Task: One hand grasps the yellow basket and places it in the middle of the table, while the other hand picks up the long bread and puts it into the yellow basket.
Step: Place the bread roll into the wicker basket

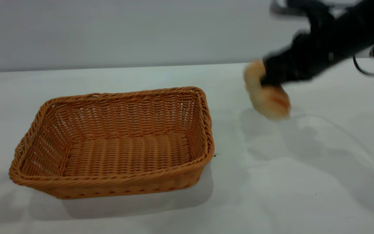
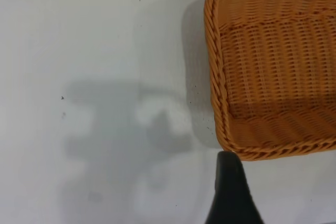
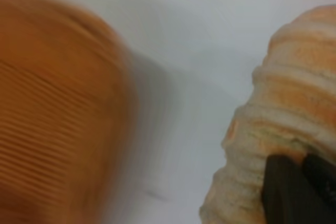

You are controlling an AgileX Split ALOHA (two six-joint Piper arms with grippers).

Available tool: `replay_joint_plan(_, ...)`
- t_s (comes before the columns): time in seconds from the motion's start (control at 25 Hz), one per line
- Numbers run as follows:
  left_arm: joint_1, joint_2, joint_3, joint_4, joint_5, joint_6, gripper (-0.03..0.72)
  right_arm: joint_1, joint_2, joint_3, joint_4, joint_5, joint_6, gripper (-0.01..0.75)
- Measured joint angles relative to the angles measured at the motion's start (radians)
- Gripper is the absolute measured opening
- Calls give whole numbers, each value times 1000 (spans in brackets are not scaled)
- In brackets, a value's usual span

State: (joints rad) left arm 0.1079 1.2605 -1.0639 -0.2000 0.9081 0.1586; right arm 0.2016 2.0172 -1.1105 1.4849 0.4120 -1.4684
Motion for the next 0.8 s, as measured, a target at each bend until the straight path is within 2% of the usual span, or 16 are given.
replay_joint_plan(0.16,0,0,0,0,-1,0,537,33,-39,-43,80,202,2,22)
replay_joint_plan(0.28,0,0,0,0,-1,0,537,105,-37,-77,91,272,3,22)
replay_joint_plan(0.56,0,0,0,0,-1,0,537,274,-4,-107,94,212,-76,26)
replay_joint_plan(0.68,0,0,0,0,3,0,537,309,4,-108,100,172,-110,55)
replay_joint_plan(0.8,0,0,0,0,15,0,537,317,8,-108,101,163,-122,120)
